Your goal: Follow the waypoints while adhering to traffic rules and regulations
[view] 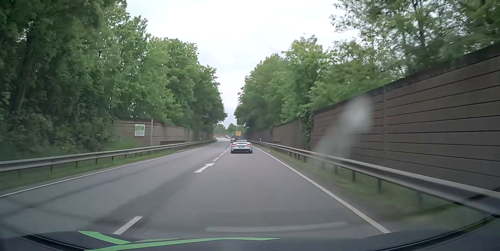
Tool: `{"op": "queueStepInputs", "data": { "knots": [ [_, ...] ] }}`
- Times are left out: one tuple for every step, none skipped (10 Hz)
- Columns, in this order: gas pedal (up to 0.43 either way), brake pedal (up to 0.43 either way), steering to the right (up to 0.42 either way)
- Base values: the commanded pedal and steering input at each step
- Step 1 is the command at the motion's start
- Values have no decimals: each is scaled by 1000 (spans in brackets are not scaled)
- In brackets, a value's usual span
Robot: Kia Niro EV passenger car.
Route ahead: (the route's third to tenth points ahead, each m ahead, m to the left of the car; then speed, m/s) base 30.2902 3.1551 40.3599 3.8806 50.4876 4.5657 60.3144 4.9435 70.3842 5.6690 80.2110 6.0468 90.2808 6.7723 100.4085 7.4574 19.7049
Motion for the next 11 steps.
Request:
{"op": "queueStepInputs", "data": {
  "knots": [
    [118,0,-5],
    [98,0,-5],
    [79,0,-5],
    [47,0,-5],
    [39,0,-5],
    [39,0,-5],
    [28,0,-5],
    [28,0,-5],
    [28,0,-5],
    [28,0,-4],
    [28,0,-4]
  ]
}}
